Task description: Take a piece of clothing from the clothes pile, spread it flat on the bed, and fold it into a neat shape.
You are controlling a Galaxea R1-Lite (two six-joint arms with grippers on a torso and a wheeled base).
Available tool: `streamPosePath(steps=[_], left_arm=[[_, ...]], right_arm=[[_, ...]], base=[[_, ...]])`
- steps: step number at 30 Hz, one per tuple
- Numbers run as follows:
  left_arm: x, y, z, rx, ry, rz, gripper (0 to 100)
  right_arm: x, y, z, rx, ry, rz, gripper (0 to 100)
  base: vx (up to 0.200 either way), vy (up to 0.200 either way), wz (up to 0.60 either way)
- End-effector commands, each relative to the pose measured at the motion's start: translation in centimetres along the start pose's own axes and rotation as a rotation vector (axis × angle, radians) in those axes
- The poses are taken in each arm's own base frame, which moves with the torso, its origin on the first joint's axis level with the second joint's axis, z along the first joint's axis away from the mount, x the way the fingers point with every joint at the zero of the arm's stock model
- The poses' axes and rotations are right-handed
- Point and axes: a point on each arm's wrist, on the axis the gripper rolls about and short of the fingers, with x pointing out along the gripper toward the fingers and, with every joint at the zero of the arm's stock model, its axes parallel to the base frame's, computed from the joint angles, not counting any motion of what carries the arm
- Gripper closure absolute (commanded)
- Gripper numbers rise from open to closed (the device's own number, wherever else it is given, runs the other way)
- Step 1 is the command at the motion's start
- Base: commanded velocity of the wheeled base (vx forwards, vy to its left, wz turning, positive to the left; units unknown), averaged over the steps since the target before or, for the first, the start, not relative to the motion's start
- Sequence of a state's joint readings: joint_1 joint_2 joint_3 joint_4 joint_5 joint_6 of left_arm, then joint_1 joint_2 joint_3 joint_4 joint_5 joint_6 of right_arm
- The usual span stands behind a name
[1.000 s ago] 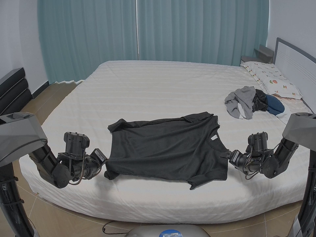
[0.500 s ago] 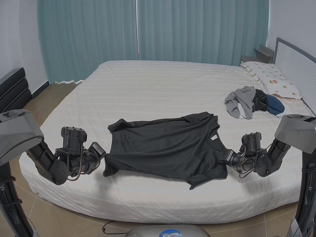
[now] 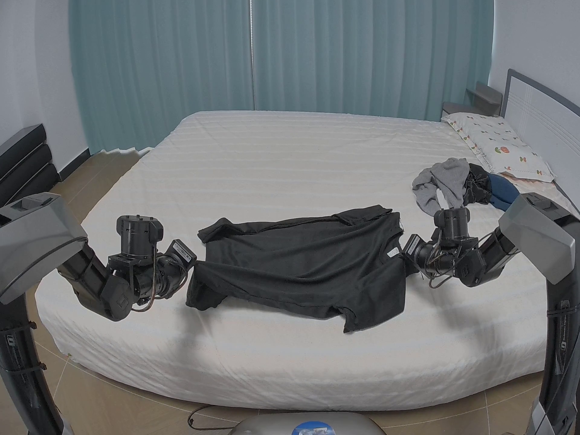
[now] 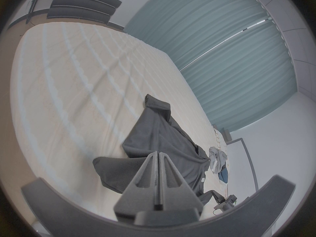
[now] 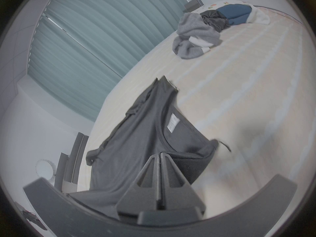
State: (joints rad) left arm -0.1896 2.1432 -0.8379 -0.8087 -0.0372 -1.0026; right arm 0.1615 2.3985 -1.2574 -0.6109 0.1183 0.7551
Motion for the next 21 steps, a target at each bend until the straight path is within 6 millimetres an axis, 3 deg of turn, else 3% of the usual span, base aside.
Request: streamPosePath(steps=[1,11,12,16,21], left_arm=[[3.0,1.1,0.8,-0.019,-0.024,0.015,100],[4.9,3.2,0.9,-0.041,-0.029,0.052,100],[4.9,3.2,0.9,-0.044,-0.030,0.053,100],[4.8,3.3,0.8,-0.043,-0.026,0.057,100],[4.7,3.4,0.6,-0.043,-0.020,0.061,100]], right_arm=[[2.3,0.0,1.1,0.016,-0.031,0.014,100],[6.2,0.4,0.8,0.006,-0.122,0.019,100],[6.3,0.4,0.5,0.006,-0.115,0.018,0],[5.9,0.4,-0.2,0.009,-0.087,0.013,0],[3.4,1.1,0.9,0.025,-0.059,0.047,0]], base=[[0.000,0.000,0.00],[0.000,0.000,0.00],[0.000,0.000,0.00],[0.000,0.000,0.00],[0.000,0.000,0.00]])
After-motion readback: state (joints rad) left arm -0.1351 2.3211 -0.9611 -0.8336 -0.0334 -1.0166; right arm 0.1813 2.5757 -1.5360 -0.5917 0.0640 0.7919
